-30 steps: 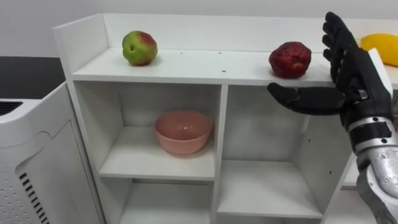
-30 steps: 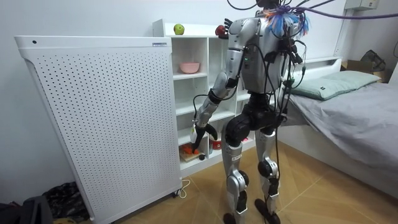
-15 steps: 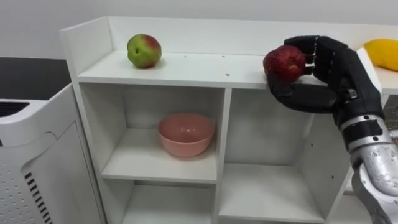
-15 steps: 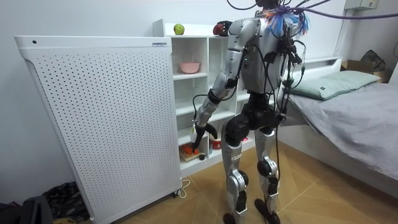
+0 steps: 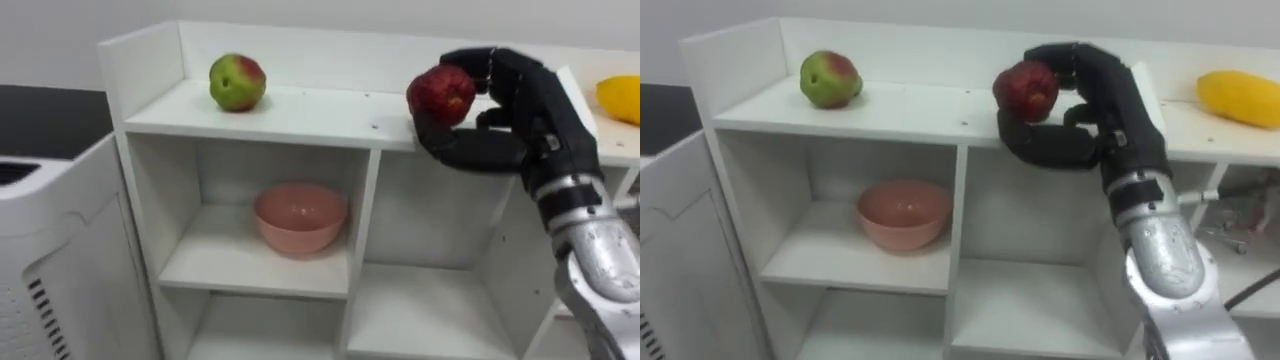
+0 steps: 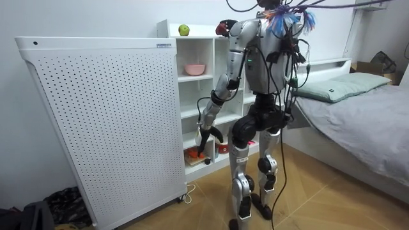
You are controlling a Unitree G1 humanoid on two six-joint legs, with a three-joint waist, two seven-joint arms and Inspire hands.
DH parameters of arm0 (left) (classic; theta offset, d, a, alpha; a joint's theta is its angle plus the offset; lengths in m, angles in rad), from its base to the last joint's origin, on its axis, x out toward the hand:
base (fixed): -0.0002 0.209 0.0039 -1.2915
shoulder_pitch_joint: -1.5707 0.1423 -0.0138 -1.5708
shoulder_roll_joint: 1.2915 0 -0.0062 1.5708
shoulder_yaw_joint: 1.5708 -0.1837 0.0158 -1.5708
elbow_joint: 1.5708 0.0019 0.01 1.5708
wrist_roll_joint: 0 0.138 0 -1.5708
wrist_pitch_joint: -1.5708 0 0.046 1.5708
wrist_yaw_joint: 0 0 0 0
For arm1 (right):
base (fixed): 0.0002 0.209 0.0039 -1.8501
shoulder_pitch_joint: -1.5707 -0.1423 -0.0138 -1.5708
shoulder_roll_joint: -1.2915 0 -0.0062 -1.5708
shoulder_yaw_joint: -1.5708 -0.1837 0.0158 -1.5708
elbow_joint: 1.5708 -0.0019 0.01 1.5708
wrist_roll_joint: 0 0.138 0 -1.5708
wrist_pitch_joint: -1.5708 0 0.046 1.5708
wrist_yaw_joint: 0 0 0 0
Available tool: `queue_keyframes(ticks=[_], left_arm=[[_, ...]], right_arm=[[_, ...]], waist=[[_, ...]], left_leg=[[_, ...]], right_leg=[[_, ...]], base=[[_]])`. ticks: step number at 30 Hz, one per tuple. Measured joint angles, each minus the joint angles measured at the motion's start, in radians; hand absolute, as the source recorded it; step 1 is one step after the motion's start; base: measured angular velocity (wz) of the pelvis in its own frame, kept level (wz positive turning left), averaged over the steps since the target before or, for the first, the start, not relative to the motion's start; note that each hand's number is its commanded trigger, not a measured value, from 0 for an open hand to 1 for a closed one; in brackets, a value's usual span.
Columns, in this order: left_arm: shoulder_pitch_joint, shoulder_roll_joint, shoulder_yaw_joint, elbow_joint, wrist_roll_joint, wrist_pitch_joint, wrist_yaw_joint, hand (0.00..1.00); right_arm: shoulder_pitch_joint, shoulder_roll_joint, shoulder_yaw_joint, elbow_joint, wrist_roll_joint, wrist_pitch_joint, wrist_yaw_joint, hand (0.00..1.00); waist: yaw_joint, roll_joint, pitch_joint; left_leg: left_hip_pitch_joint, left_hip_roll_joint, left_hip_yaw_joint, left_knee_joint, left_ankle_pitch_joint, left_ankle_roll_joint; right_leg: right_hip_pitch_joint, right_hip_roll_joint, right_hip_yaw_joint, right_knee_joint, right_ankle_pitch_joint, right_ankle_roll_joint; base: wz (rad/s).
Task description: Arrange fruit in the closet
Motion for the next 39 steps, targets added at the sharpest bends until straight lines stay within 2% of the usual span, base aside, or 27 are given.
queue_keyframes(ticks=[1,3,4,7,11,15,18,20,22,26,29,32,34,35,37,39], left_arm=[[-0.002,-0.005,-0.002,0.005,-0.003,-0.001,-0.005,0.0],[-0.008,-0.006,-0.001,0.004,-0.004,-0.006,-0.005,0.0],[-0.01,-0.009,-0.001,0.004,-0.004,-0.007,-0.005,0.0],[-0.009,-0.021,-0.002,0.002,-0.004,-0.008,-0.005,0.0],[0.019,-0.018,0.001,0.003,-0.007,-0.01,-0.006,0.0],[0.046,-0.016,-0.001,-0.007,-0.012,-0.014,-0.006,0.0],[0.048,-0.025,-0.007,-0.007,-0.031,-0.025,0.001,0.0],[0.048,-0.03,-0.009,-0.004,-0.032,-0.037,0.01,0.0],[0.049,-0.038,-0.015,-0.003,-0.05,-0.041,0.027,0.0],[0.054,-0.038,-0.029,0.008,-0.089,-0.04,0.051,0.0],[0.052,-0.049,-0.04,0.019,-0.089,-0.041,0.062,0.0],[0.031,-0.054,-0.059,0.057,-0.15,-0.049,0.086,0.0],[0.029,-0.055,-0.077,0.076,-0.205,-0.061,0.119,0.0],[0.026,-0.056,-0.077,0.082,-0.208,-0.064,0.127,0.0],[-0.003,-0.059,-0.076,0.12,-0.222,-0.069,0.145,0.0],[-0.015,-0.062,-0.076,0.126,-0.226,-0.069,0.158,0.0]], right_arm=[[0.01,0.001,0.007,-0.007,0.0,0.003,0.008,1.0],[0.012,0.003,0.006,-0.026,0.002,0.012,0.027,1.0],[0.013,0.004,0.007,-0.043,0.005,0.012,0.049,1.0],[0.042,0.006,0.008,-0.107,0.036,0.012,0.102,1.0],[0.108,0.009,0.008,-0.204,0.096,0.011,0.179,1.0],[0.205,0.066,0.042,-0.262,0.155,-0.004,0.204,1.0],[0.287,0.077,0.107,-0.237,0.171,-0.003,0.24,1.0],[0.315,0.08,0.137,-0.197,0.171,0.001,0.257,1.0],[0.354,0.084,0.149,-0.157,0.172,0.004,0.271,1.0],[0.365,0.096,0.161,-0.058,0.196,0.004,0.28,1.0],[0.366,0.121,0.16,0.124,0.249,0.001,0.256,1.0],[0.366,0.133,0.159,0.287,0.373,0.001,0.23,1.0],[0.366,0.146,0.155,0.387,0.488,0.001,0.216,1.0],[0.365,0.149,0.153,0.407,0.523,0.0,0.209,1.0],[0.353,0.163,0.122,0.503,0.618,-0.003,0.198,1.0],[0.329,0.167,0.094,0.573,0.69,-0.007,0.194,1.0]], waist=[[-0.017,0.009,-0.0001],[-0.02,0.01,-0.0009],[-0.02,0.01,-0.0008],[0.0,0.012,0.0003],[0.016,0.017,-0.0018],[0.03,0.023,-0.007],[0.037,0.031,-0.0072],[0.041,0.033,-0.0062],[0.054,0.04,-0.0112],[0.052,0.042,-0.0111],[0.036,0.041,-0.0092],[0.025,0.04,-0.0056],[0.021,0.04,0.002],[0.021,0.04,0.0044],[0.021,0.04,0.0151],[0.019,0.043,0.0203]], left_leg=[[0.014,0.006,0.06,-0.009,0.0,0.0],[0.018,0.006,0.119,-0.011,0.0,0.001],[0.018,-0.002,0.127,-0.013,-0.001,0.003],[0.01,-0.008,0.146,-0.007,-0.007,0.013],[0.007,-0.012,0.15,0.002,-0.007,0.014],[-0.003,-0.01,0.15,0.009,-0.007,0.014],[-0.003,-0.01,0.153,0.008,-0.007,0.014],[-0.007,-0.009,0.17,0.008,-0.007,0.014],[-0.028,-0.011,0.181,0.009,-0.007,0.015],[-0.059,-0.012,0.183,0.022,-0.004,0.018],[-0.086,-0.019,0.182,0.038,-0.004,0.018],[-0.129,-0.03,0.183,0.048,0.001,0.026],[-0.156,-0.042,0.183,0.056,0.004,0.031],[-0.166,-0.044,0.183,0.061,0.004,0.032],[-0.214,-0.054,0.179,0.082,0.007,0.036],[-0.259,-0.062,0.176,0.102,0.01,0.04]], right_leg=[[0.012,0.001,-0.002,0.005,0.0,0.001],[0.014,0.001,0.004,0.003,-0.002,0.003],[0.014,0.0,0.006,0.002,-0.002,0.003],[0.007,0.001,0.021,0.006,-0.002,0.004],[0.008,0.001,0.028,0.008,0.0,0.008],[0.005,0.001,0.026,0.003,0.004,0.005],[0.006,0.0,0.026,0.003,0.005,0.005],[0.002,0.0,0.026,0.002,0.004,0.005],[-0.021,-0.002,0.027,0.006,0.004,0.007],[-0.057,-0.011,0.027,0.024,0.004,0.006],[-0.079,-0.025,0.014,0.045,-0.008,0.009],[-0.136,-0.044,0.011,0.089,-0.022,0.012],[-0.171,-0.06,0.007,0.117,-0.032,0.014],[-0.18,-0.063,0.004,0.123,-0.033,0.015],[-0.226,-0.075,0.003,0.147,-0.035,0.016],[-0.274,-0.088,0.001,0.17,-0.036,0.018]], base=[[0.35],[-0.01],[-0.04],[0.0],[0.0],[0.02],[0.0],[0.0],[0.0],[-0.03],[0.17],[0.08],[0.0],[0.06],[0.12],[0.12]])
